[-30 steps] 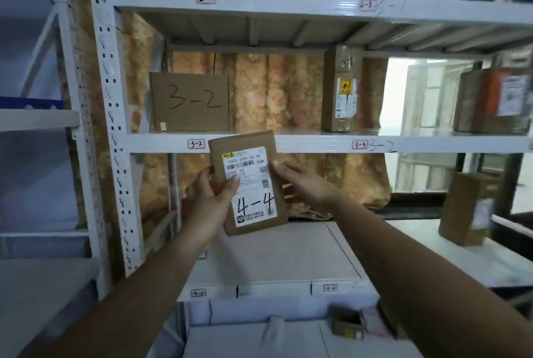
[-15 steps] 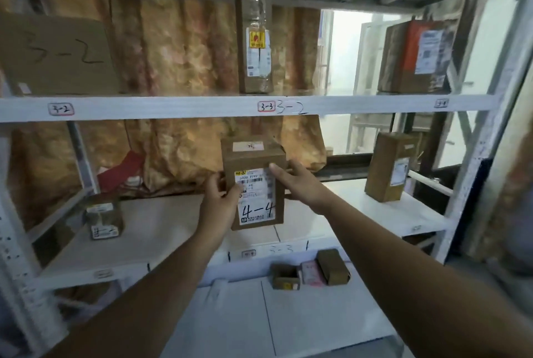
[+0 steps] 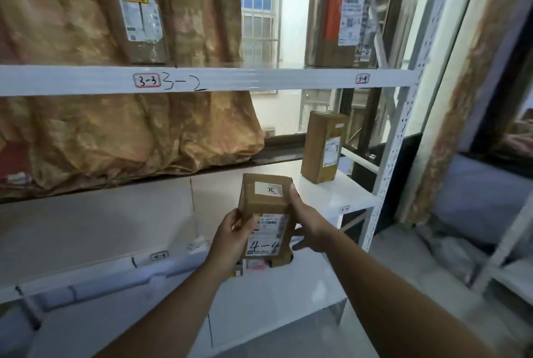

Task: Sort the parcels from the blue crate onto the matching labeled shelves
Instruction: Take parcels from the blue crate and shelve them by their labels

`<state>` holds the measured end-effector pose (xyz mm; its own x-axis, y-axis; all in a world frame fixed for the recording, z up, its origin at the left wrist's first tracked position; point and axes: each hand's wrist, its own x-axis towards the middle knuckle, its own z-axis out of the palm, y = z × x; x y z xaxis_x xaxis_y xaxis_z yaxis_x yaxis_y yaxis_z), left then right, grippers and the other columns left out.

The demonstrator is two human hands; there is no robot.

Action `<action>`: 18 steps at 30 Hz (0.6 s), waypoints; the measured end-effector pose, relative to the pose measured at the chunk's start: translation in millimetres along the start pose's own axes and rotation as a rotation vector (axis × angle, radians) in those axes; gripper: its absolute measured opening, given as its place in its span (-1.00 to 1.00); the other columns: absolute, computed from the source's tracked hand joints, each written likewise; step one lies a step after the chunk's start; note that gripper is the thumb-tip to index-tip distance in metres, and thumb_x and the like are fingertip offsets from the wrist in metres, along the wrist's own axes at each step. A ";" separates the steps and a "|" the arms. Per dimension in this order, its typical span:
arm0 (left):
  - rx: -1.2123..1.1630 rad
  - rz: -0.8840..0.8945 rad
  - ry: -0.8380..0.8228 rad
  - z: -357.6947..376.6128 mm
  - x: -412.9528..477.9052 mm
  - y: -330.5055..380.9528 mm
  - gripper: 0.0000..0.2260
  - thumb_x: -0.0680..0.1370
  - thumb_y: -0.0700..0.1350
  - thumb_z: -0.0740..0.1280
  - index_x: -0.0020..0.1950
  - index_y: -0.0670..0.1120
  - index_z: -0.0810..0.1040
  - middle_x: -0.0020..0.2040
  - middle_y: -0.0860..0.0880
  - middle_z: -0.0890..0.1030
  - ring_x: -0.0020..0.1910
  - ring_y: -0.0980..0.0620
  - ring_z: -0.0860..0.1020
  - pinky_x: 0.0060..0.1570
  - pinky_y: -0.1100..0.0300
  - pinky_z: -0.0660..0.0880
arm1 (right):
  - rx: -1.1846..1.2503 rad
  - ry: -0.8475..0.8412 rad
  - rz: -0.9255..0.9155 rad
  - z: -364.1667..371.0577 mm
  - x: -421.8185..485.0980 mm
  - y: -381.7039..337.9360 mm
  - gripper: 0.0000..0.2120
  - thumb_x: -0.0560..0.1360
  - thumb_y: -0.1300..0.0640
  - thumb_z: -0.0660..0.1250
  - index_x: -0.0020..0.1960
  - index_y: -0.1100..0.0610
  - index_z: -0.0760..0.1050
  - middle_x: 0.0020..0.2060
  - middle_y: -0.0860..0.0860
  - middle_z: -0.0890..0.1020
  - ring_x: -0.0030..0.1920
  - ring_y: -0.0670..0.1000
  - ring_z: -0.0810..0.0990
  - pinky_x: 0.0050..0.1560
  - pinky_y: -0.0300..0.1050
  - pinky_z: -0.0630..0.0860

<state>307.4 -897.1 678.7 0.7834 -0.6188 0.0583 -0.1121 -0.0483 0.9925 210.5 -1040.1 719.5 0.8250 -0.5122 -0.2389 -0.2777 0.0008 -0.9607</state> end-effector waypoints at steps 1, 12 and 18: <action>0.009 -0.032 -0.016 8.1 5.3 -6.0 -0.70 0.55 0.09 0.28 0.24 0.03 0.45 0.13 0.03 0.62 -0.02 0.08 0.61 -0.19 0.22 0.57 | 0.017 0.004 0.022 -7.3 5.6 9.3 -0.54 0.56 -0.34 -0.08 -0.02 -0.06 0.44 -0.15 -0.13 0.55 -0.13 -0.05 0.54 -0.02 -0.03 0.49; -0.284 -0.276 -0.086 69.9 139.7 -13.1 -0.75 0.59 0.21 0.12 0.07 0.11 0.47 0.12 -0.01 0.52 0.09 -0.06 0.46 0.08 -0.02 0.46 | -0.045 0.101 0.030 -68.4 118.6 17.3 -0.51 0.47 -0.37 0.14 0.30 -0.15 0.31 0.23 -0.09 0.52 0.29 0.13 0.45 0.29 0.20 0.36; -0.226 -0.343 -0.106 100.7 219.3 -22.0 -0.51 0.61 0.23 -0.04 0.36 -0.02 0.38 0.33 -0.11 0.48 0.30 -0.21 0.44 0.23 -0.11 0.39 | -0.141 0.373 -0.003 -97.2 192.6 31.4 -0.44 0.51 -0.32 0.17 0.30 0.05 0.46 0.16 0.01 0.63 0.07 0.06 0.62 0.14 0.02 0.57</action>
<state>420.0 -1110.7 658.8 0.6833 -0.6746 -0.2792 0.2903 -0.0997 0.9517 312.8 -1222.2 657.1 0.5975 -0.7889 -0.1438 -0.3620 -0.1053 -0.9262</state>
